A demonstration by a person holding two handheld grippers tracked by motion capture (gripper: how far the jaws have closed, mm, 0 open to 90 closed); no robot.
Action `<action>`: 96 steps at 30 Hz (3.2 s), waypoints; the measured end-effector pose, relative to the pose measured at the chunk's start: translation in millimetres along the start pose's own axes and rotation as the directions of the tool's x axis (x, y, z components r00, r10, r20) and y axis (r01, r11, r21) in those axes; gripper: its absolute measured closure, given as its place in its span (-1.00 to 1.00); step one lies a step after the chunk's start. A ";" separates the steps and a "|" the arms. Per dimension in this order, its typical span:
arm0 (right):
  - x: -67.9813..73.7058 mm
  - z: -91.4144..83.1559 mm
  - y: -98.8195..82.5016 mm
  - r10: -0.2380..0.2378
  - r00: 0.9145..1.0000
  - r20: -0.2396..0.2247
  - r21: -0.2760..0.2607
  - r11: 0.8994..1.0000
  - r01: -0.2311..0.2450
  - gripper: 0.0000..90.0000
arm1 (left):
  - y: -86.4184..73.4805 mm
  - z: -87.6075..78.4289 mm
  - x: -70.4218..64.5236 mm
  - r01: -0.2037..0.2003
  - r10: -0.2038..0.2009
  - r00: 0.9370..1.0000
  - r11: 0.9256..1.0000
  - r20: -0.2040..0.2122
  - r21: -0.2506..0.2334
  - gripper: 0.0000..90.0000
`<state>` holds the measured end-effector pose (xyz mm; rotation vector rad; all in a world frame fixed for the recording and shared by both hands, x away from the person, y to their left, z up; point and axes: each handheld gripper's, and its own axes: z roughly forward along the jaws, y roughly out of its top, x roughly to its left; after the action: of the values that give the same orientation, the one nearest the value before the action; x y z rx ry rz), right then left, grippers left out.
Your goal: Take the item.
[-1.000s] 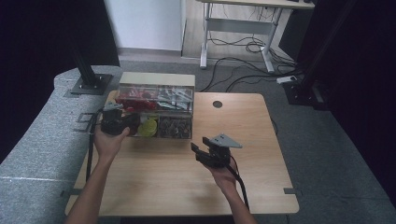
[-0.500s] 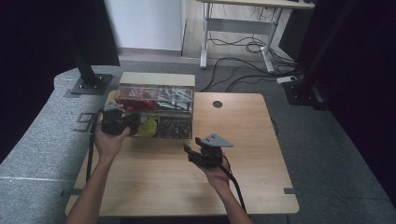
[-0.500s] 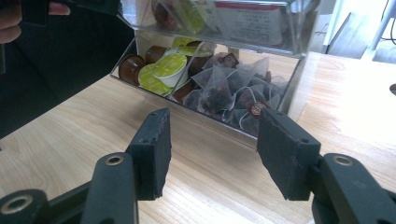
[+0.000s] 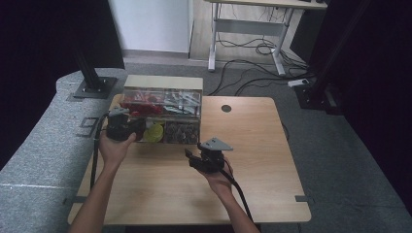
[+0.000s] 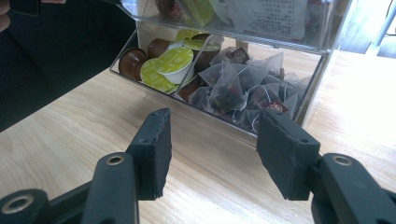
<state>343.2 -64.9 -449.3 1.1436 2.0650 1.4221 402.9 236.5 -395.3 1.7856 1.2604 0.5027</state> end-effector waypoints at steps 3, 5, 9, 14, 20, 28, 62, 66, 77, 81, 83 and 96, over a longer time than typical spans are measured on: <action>1.7 4.7 0.2 -0.002 1.000 0.002 0.005 1.000 0.002 0.00 | 0.0 0.4 -0.7 -0.001 0.001 1.000 1.000 0.003 0.001 1.00; 2.5 7.4 0.3 -0.004 1.000 0.001 0.009 1.000 0.004 0.00 | 0.0 0.5 -0.8 -0.001 0.001 1.000 1.000 0.003 0.001 1.00; 3.5 11.1 0.1 0.003 1.000 0.000 0.010 1.000 -0.003 0.00 | -0.3 0.6 -0.6 0.000 0.000 1.000 1.000 0.006 -0.001 1.00; 5.1 15.7 -0.4 0.010 1.000 -0.001 0.010 1.000 -0.010 0.01 | -1.1 0.5 -0.7 0.001 -0.001 1.000 1.000 0.007 -0.003 1.00; 8.3 22.2 0.2 0.008 1.000 0.000 0.013 1.000 -0.008 0.01 | -1.4 0.5 -0.8 0.000 0.000 1.000 1.000 0.006 -0.003 1.00; 10.3 31.8 1.0 0.015 1.000 0.011 0.021 1.000 -0.015 0.04 | -1.9 0.5 -0.5 0.001 -0.001 1.000 1.000 0.010 -0.004 1.00; 12.6 74.0 4.6 -0.001 0.999 0.043 0.068 0.998 -0.002 0.22 | -3.5 1.4 -1.9 0.000 0.000 1.000 1.000 0.021 -0.004 1.00; 12.3 77.8 5.3 -0.003 0.999 0.050 0.067 0.998 -0.001 0.26 | -3.4 1.4 -1.7 0.001 0.000 1.000 1.000 0.022 -0.004 1.00; 14.1 85.3 5.2 -0.006 0.998 0.065 0.073 0.997 0.002 0.27 | -3.8 1.4 -1.4 0.002 -0.002 1.000 1.000 0.025 -0.005 1.00; 15.2 88.7 6.0 -0.005 0.998 0.068 0.075 0.997 0.000 0.28 | -3.9 1.4 -1.4 0.002 -0.002 1.000 1.000 0.025 -0.005 1.00; 15.2 90.1 6.8 -0.008 0.997 0.070 0.076 0.997 0.003 0.28 | -4.1 1.4 -1.3 0.003 -0.003 1.000 1.000 0.026 -0.006 1.00; 6.7 106.6 5.8 0.000 0.994 0.112 0.091 0.996 -0.010 0.34 | -4.8 1.4 -0.3 0.012 -0.012 0.999 1.000 0.035 -0.007 1.00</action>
<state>415.6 4.1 -487.2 1.2364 2.0685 1.2475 401.1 236.1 -399.9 1.7728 1.2429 0.4665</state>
